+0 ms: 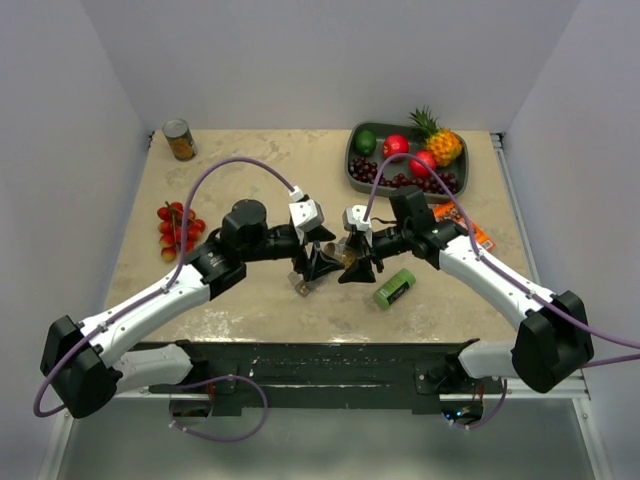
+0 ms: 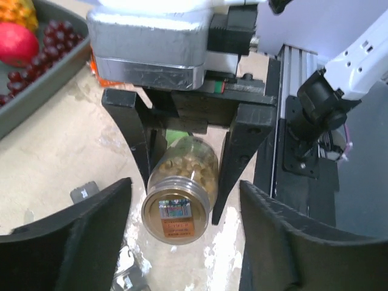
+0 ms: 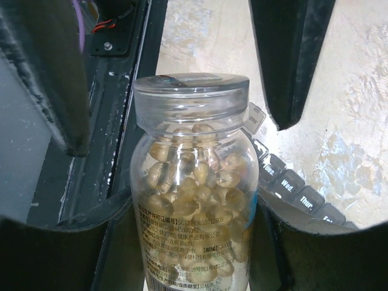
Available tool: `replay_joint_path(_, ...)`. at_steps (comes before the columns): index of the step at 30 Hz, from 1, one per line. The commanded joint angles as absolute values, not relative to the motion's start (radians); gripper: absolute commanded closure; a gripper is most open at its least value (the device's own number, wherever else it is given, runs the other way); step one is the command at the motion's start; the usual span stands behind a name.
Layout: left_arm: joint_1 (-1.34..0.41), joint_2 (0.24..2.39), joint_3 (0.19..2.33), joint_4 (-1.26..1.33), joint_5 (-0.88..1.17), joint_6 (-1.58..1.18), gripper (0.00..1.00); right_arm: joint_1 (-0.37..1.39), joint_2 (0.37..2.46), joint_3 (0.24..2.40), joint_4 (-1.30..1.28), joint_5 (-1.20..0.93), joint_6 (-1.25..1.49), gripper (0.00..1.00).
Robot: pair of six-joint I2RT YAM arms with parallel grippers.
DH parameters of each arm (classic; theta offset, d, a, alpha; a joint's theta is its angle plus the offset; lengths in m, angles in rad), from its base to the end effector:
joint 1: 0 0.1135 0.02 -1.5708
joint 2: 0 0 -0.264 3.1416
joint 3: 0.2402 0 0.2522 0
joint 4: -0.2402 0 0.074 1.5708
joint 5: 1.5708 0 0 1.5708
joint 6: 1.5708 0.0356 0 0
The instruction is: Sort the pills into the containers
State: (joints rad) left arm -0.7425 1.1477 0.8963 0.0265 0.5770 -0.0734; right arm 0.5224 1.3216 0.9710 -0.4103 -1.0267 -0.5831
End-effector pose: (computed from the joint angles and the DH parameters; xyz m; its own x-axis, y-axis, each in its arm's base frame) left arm 0.1821 -0.1935 0.3282 -0.2341 0.1315 -0.9633 0.9438 0.2683 -0.1928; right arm 0.2210 0.1624 0.2778 -0.0610 -0.3640 -0.9294 -0.9929 -0.0730 0.0937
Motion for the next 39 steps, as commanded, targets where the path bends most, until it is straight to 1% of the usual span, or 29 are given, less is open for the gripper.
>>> replay_joint_path(1, -0.753, 1.069, 0.851, 0.245, 0.508, -0.045, 0.19, 0.519, 1.302, 0.999, -0.374, -1.039, -0.595, 0.98)
replay_joint_path(3, -0.753, 1.046, 0.836, 0.264, 0.480, -0.083, 0.13, 0.520, 1.302, 0.999, -0.376, -1.037, -0.598, 0.98)
replay_joint_path(8, -0.753, 0.960, 0.808, 0.235, 0.410, -0.195, 0.03, 0.519, 1.298, 1.002, -0.387, -1.032, -0.607, 0.98)
replay_joint_path(10, -0.752, 0.913, 0.789, 0.219, 0.384, -0.242, 0.01, 0.520, 1.295, 1.002, -0.388, -1.029, -0.611, 0.98)
replay_joint_path(15, -0.750, 0.812, 0.756, 0.176, 0.295, -0.356, 0.01, 0.519, 1.295, 1.003, -0.393, -1.026, -0.615, 0.98)
replay_joint_path(16, -0.750, 0.784, 0.755, 0.148, 0.237, -0.414, 0.00, 0.518, 1.295, 1.003, -0.394, -1.025, -0.615, 0.98)
replay_joint_path(19, -0.747, 0.759, 0.764, 0.085, 0.167, -0.509, 0.01, 0.517, 1.296, 1.005, -0.394, -1.022, -0.615, 0.98)
replay_joint_path(27, -0.744, 0.814, 0.804, 0.034, 0.190, -0.773, 0.01, 0.515, 1.296, 1.006, -0.394, -1.009, -0.615, 0.98)
replay_joint_path(32, -0.746, 0.845, 0.836, 0.002, 0.146, -0.876, 0.02, 0.515, 1.293, 1.005, -0.394, -1.005, -0.615, 0.98)
replay_joint_path(39, -0.752, 0.911, 0.882, -0.110, 0.089, -1.027, 0.04, 0.514, 1.299, 1.005, -0.393, -0.994, -0.615, 0.98)
